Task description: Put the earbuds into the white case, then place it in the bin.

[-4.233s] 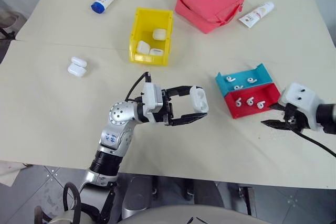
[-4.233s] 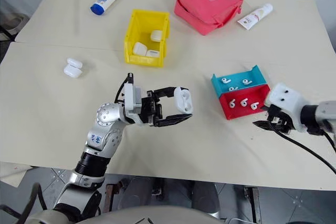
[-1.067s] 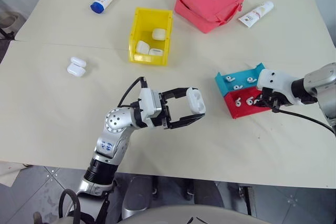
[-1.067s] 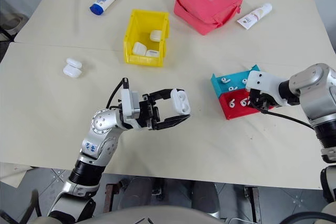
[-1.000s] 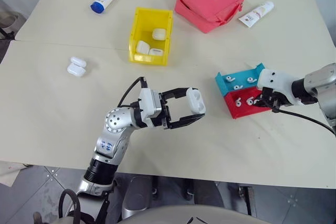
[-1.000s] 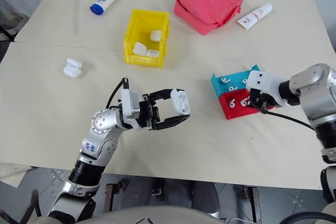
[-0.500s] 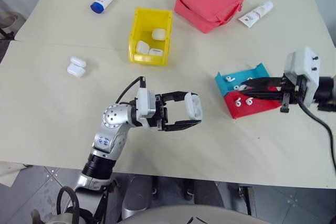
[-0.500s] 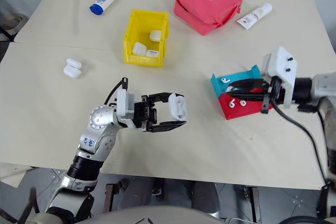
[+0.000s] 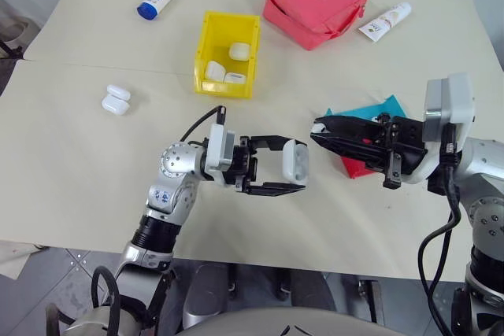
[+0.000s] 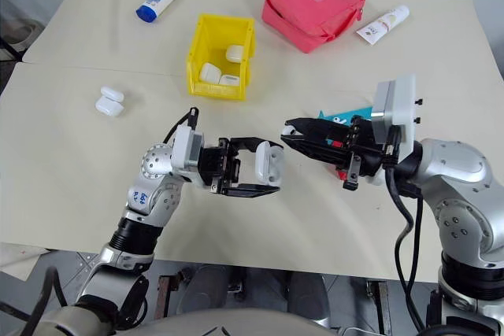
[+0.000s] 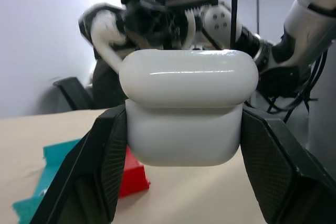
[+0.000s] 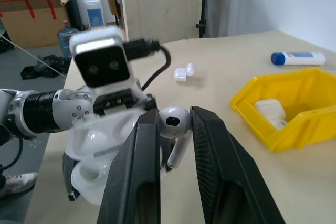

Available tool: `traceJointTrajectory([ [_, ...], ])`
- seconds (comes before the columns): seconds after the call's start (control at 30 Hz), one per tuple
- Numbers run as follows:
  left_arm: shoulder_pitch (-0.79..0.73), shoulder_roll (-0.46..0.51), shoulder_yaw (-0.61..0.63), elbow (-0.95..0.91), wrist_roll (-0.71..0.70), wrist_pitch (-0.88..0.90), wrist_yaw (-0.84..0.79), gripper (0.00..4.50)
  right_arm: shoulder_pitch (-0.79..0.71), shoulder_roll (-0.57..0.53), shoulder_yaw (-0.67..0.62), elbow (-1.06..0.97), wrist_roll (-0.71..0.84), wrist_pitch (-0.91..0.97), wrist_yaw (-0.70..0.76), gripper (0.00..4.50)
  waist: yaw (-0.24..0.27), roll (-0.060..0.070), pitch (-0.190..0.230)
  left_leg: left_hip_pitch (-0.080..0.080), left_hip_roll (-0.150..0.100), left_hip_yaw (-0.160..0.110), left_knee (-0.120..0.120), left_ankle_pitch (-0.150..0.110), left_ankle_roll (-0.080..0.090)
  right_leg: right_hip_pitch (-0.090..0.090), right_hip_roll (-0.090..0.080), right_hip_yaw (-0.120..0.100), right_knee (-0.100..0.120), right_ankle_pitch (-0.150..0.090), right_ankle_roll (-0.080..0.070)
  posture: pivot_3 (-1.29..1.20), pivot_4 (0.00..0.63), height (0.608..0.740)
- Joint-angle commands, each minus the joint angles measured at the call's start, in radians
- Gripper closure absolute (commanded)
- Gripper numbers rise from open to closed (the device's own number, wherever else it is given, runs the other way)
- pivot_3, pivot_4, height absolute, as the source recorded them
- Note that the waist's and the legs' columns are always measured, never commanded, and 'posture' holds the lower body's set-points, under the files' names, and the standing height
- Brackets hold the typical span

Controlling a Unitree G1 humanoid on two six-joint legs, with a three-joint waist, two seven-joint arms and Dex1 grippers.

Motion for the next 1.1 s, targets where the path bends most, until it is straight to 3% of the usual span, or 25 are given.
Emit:
traceJointTrajectory([
  [0.03,-0.034,-0.018,0.020,-0.032,-0.050,0.045,0.017,1.70,0.012,0.010,0.008,-0.031,0.023,-0.037,-0.017,4.01,0.000,0.000,0.000,0.000,0.000,0.000,0.000,0.000,0.000,0.000,0.000,0.000,0.000,0.000,0.000,0.00,0.150,0.740],
  [1.1,-0.053,-0.044,0.036,0.055,-0.031,0.057,-0.013,1.70,-0.056,0.013,0.099,-0.011,0.024,-0.112,-0.038,4.01,0.000,0.000,0.000,0.000,0.000,0.000,0.000,0.000,0.000,0.000,0.000,0.000,0.000,0.000,0.000,0.00,0.150,0.740],
])
